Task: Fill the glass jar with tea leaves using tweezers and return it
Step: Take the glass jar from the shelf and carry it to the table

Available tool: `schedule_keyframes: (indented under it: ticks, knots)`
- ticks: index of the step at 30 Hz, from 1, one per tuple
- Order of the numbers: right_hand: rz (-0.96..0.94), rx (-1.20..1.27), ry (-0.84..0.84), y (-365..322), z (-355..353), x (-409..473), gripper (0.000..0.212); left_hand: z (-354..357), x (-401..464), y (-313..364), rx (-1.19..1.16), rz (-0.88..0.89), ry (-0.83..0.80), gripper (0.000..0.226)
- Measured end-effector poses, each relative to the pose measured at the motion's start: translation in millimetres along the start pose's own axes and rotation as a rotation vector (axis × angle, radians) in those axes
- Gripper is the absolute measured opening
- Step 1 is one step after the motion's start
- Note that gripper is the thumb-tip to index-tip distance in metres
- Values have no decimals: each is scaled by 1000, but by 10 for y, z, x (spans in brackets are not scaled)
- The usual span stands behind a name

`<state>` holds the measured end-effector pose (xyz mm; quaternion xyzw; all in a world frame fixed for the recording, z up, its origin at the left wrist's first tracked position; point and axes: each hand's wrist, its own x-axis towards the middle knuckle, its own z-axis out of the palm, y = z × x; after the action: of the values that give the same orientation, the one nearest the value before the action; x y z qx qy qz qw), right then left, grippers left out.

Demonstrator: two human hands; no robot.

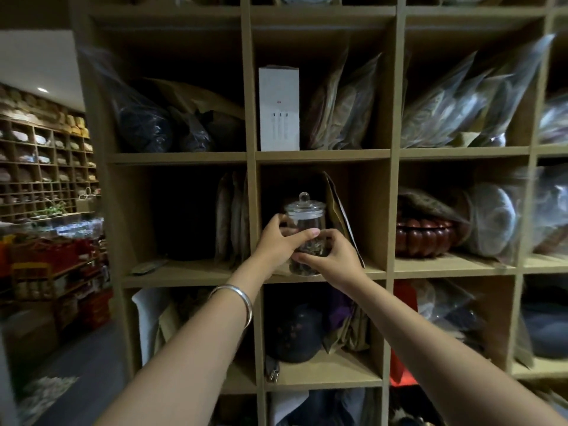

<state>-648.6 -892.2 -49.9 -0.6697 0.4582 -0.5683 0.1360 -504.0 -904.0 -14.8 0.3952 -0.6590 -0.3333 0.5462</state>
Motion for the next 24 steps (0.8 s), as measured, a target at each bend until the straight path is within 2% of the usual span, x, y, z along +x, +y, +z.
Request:
schedule_keyframes:
  ticks: [5,11,15,18,24]
  knots:
    - [20,-21,14,-89,-155,-193,76,75,-188,136,-9,0,-11,59]
    - [52,-154,179,-63,-793,-447,72,673,-246,332,-116,50,-142,49]
    - [121,-214,340,30,-1444,-732,69,1373,-305,543,-203,119,-331,54]
    - [195,-343,509,21,-1997,-1068,72,2014,-455,744,-314,134,-516,47]
    - [339,-658,784,-461,-3098,-2243,72,3133,-1410,1332,-556,166,-902,44]
